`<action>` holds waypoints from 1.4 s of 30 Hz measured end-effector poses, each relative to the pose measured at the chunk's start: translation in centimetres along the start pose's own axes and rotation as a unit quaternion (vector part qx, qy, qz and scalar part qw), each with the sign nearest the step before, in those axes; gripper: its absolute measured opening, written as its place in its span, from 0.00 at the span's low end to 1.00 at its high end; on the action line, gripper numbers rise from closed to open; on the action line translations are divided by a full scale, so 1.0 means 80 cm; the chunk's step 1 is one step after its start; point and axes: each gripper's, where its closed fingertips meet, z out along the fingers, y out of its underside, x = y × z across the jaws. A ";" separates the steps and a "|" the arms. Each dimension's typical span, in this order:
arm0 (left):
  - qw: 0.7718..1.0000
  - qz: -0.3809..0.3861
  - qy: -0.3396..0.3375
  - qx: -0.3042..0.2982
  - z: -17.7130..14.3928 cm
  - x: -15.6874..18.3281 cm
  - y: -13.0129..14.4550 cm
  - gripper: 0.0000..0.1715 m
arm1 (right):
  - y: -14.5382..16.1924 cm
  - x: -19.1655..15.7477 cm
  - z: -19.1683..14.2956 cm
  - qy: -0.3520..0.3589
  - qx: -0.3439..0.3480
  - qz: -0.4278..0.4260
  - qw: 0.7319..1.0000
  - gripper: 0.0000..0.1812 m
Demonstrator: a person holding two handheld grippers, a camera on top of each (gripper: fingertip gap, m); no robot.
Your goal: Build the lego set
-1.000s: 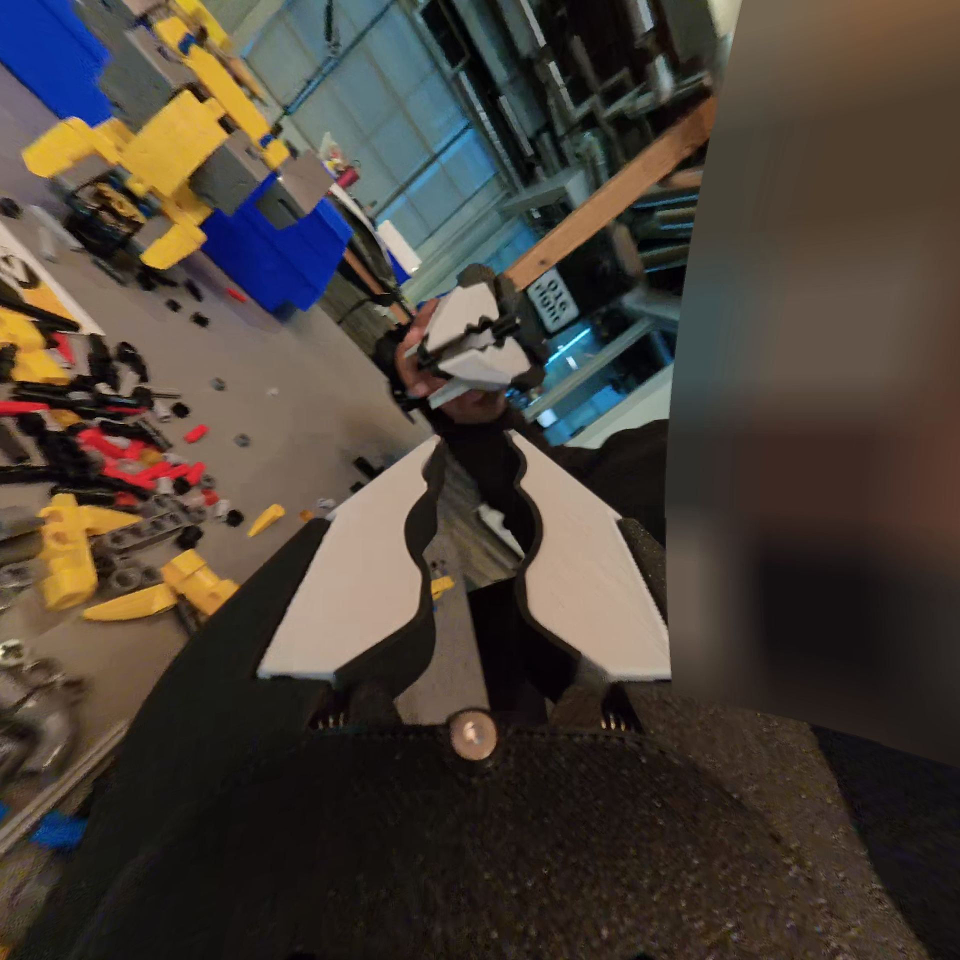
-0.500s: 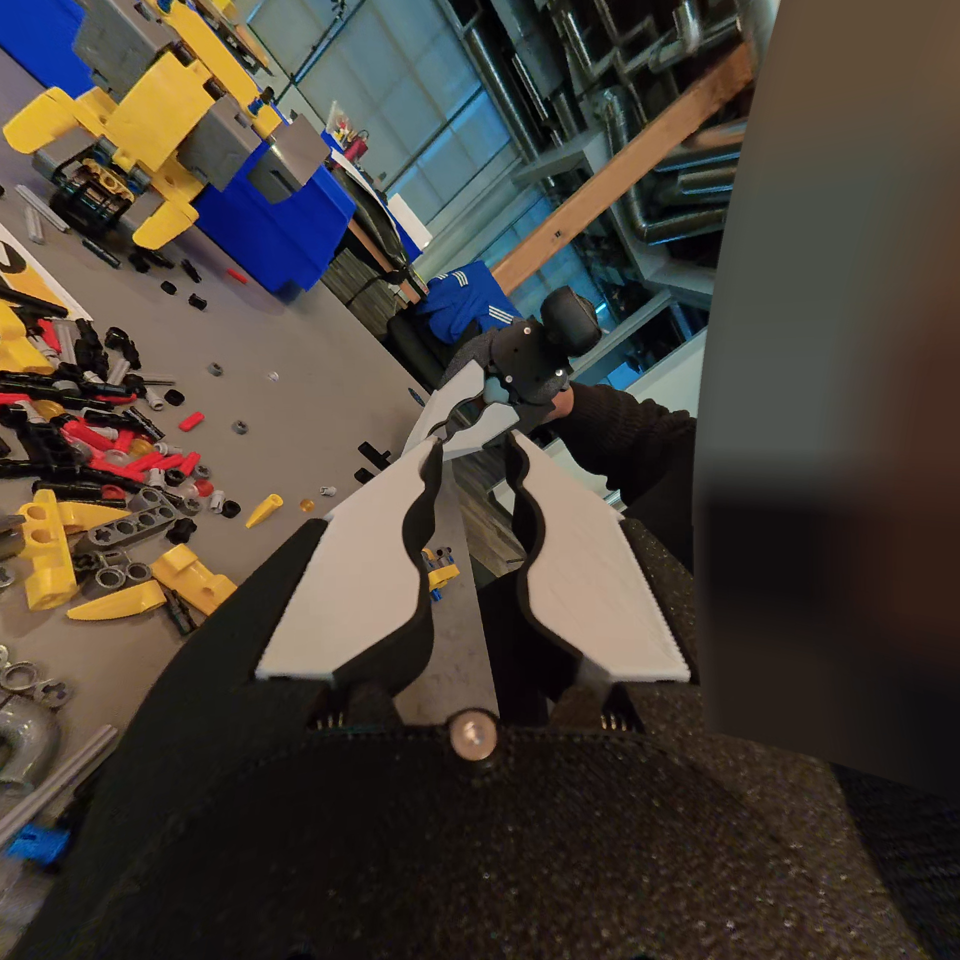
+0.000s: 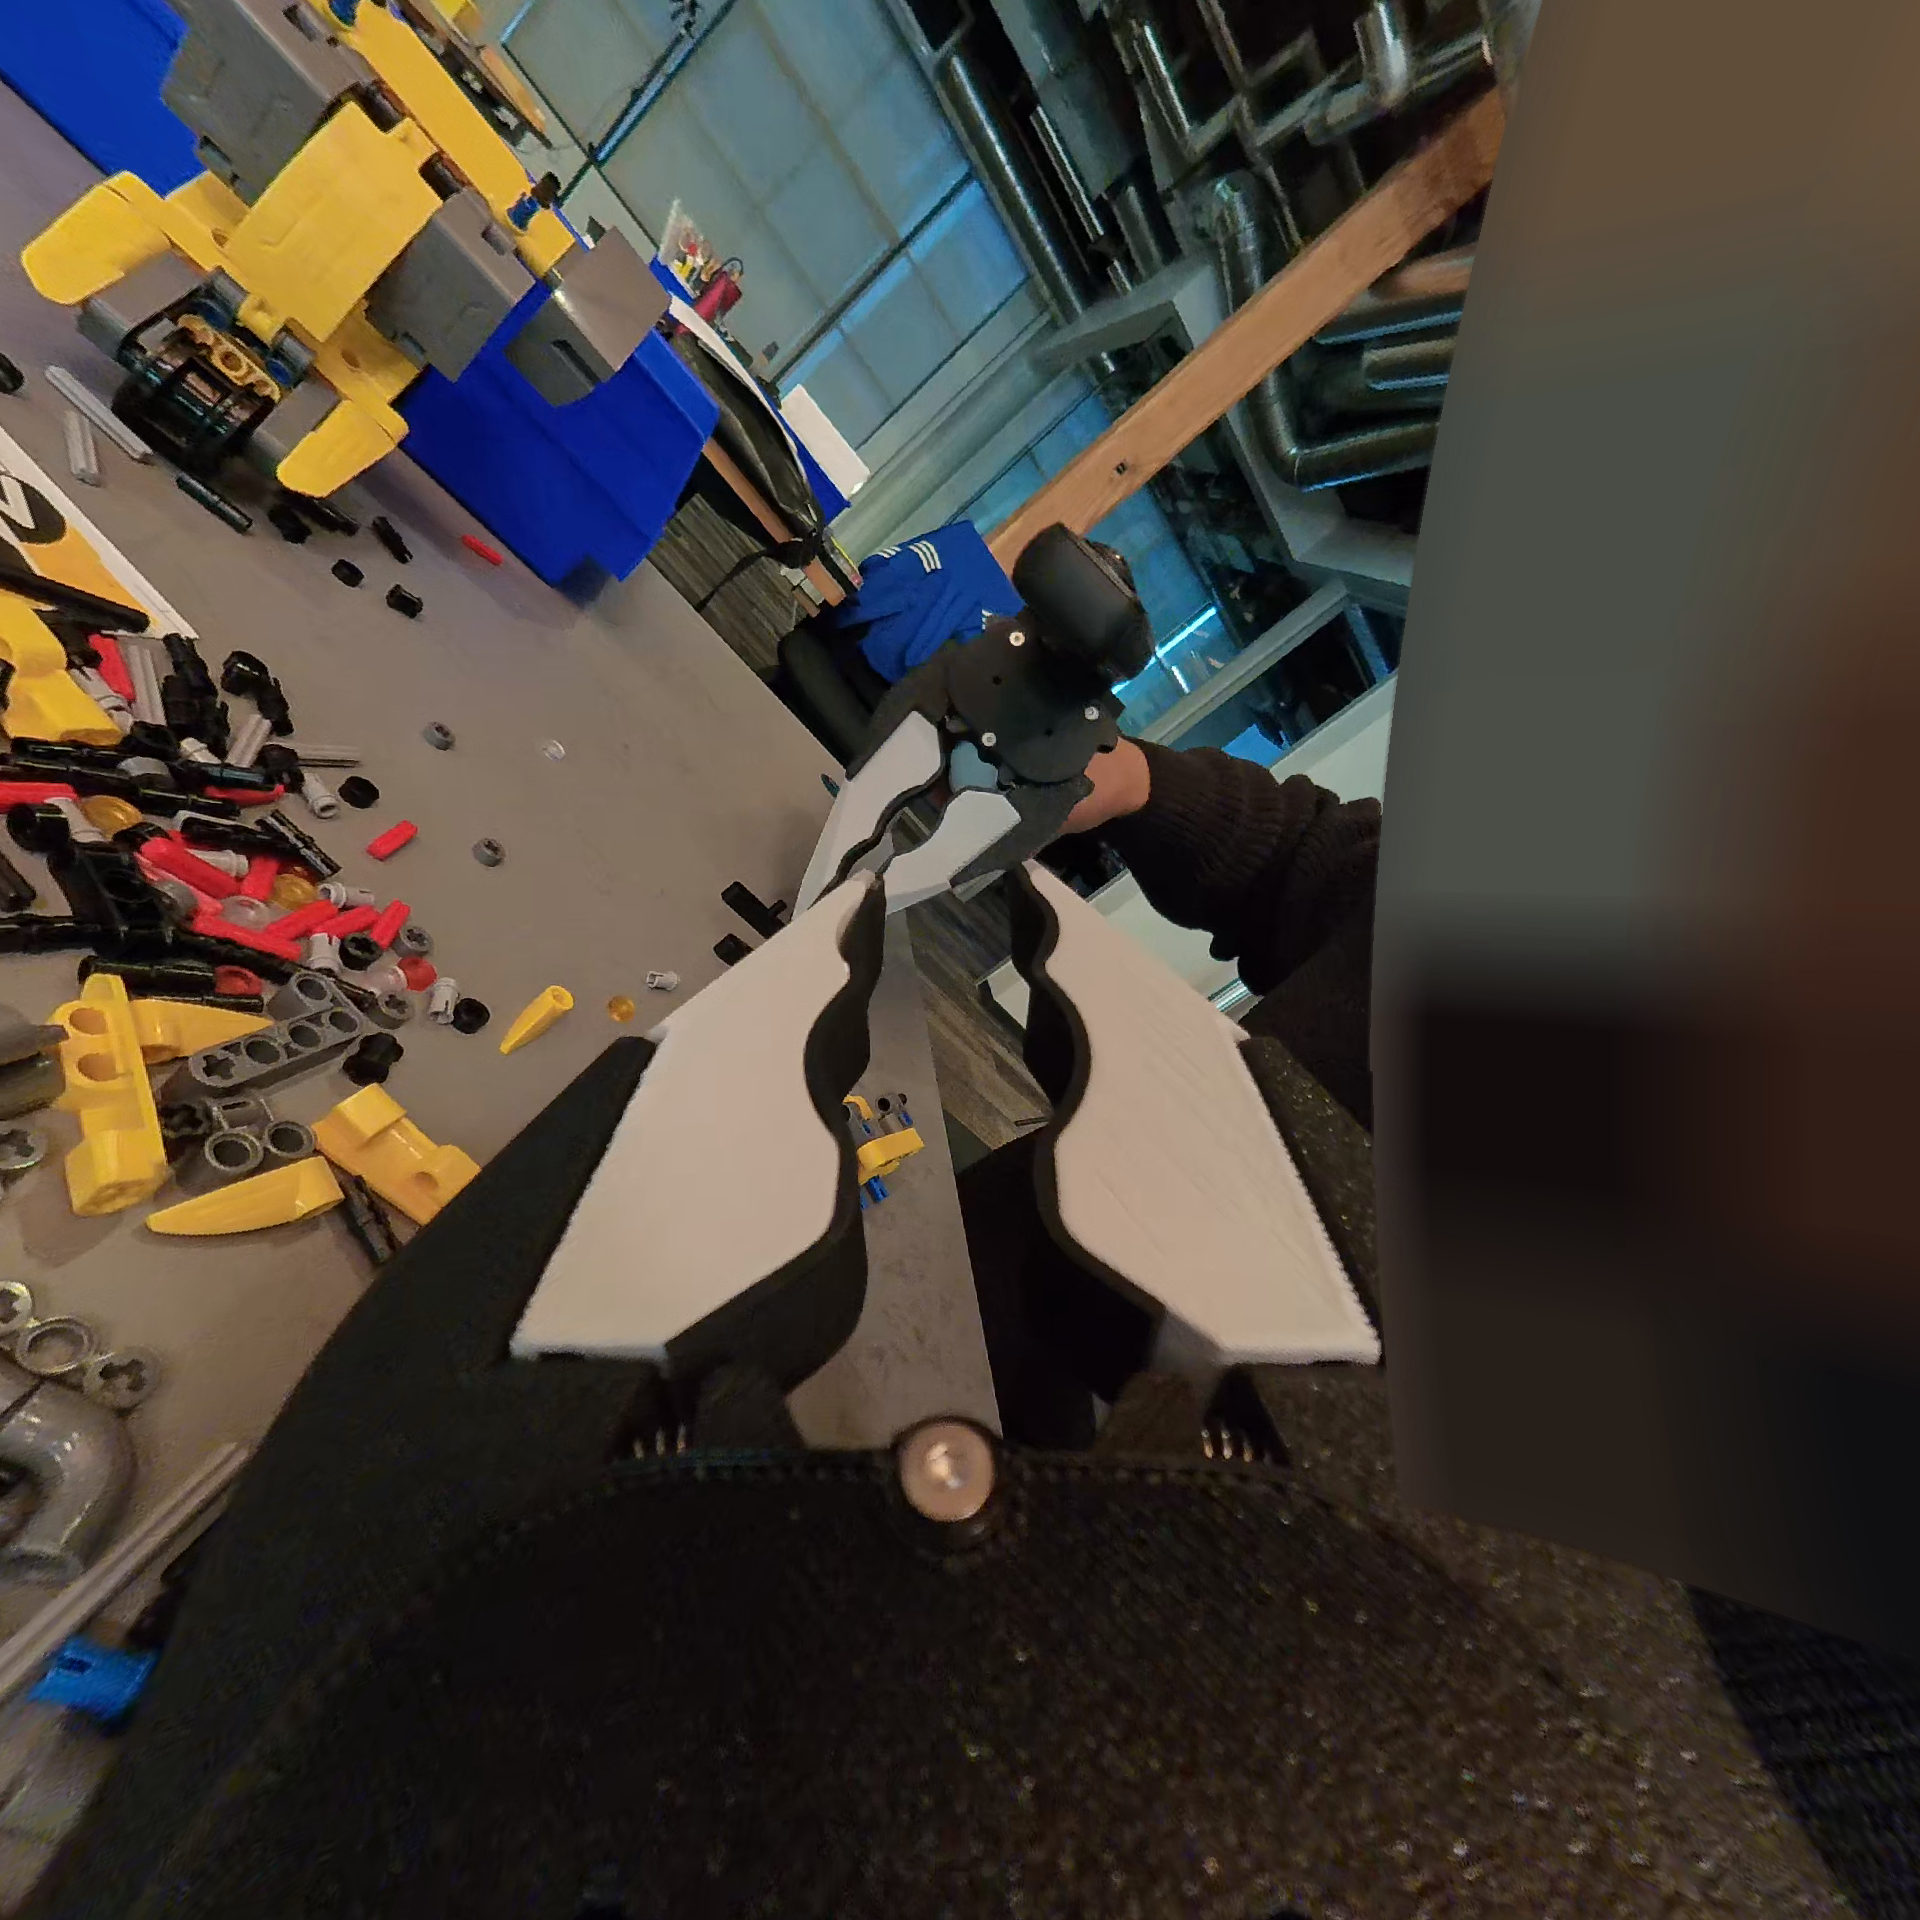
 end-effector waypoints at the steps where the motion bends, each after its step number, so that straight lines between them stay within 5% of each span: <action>1: 1.000 0.000 0.000 0.000 0.000 0.000 0.000 0.13 | 0.000 0.000 0.000 -0.007 0.001 0.011 1.000 0.02; 15: 1.000 -0.001 0.005 -0.001 0.000 0.002 0.001 0.13 | 0.002 0.001 0.005 0.065 -0.025 -0.066 0.995 0.02; 22: 1.000 0.000 -0.001 0.003 -0.001 0.000 -0.001 0.13 | 0.010 -0.009 0.001 0.012 -0.042 -0.039 0.998 0.14; 27: 1.000 0.000 -0.003 0.001 -0.001 -0.001 0.000 0.13 | 0.008 -0.009 -0.002 0.019 -0.026 -0.045 0.998 0.13; 31: 1.000 0.000 -0.005 0.001 -0.001 -0.002 0.000 0.13 | 0.004 -0.005 -0.009 0.033 -0.007 -0.050 0.998 0.01; 42: 1.000 0.001 -0.007 0.000 -0.001 -0.003 0.001 0.13 | 0.011 -0.001 -0.005 0.053 -0.025 -0.067 0.996 0.02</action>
